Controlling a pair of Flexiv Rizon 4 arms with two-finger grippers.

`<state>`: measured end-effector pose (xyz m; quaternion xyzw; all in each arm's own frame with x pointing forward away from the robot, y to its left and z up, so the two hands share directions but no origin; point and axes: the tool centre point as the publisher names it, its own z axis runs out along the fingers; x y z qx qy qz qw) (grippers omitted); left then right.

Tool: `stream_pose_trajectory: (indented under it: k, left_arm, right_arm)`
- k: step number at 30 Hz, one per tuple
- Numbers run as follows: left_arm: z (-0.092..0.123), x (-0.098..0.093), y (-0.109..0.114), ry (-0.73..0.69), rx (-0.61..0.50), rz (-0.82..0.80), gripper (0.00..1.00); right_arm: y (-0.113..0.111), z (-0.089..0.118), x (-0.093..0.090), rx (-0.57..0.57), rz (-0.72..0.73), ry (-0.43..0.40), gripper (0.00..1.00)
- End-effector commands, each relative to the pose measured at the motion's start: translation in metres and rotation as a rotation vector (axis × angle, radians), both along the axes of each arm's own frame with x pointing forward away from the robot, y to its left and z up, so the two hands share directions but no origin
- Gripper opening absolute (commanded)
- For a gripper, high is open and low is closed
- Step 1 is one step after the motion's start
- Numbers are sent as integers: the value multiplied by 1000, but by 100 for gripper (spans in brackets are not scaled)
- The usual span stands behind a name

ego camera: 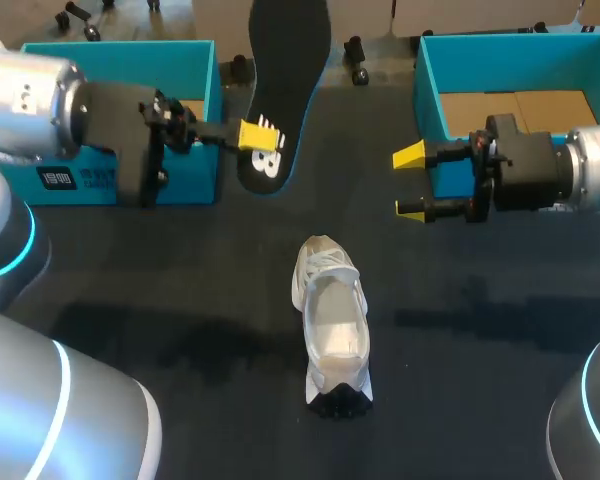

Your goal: Take the shoe out of the shoebox, open the shoe tongue, remove and reinsert the insole, then place the shoe into the shoebox

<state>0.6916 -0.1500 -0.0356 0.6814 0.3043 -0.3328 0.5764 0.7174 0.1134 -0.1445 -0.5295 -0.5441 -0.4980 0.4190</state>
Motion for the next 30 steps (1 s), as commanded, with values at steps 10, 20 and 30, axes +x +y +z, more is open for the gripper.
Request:
stream_pose_trajectory:
  k: [10,20,30]
  left_arm:
    - [-49,4,-4,17,-57,59,0]
    - [-49,4,-4,17,-57,59,0]
    - [-74,8,-21,2,-18,58,0]
  right_arm:
    - [1,0,0,-2,0,1,100]
    - [1,0,0,-2,0,1,100]
    - [1,0,0,-2,0,1,100]
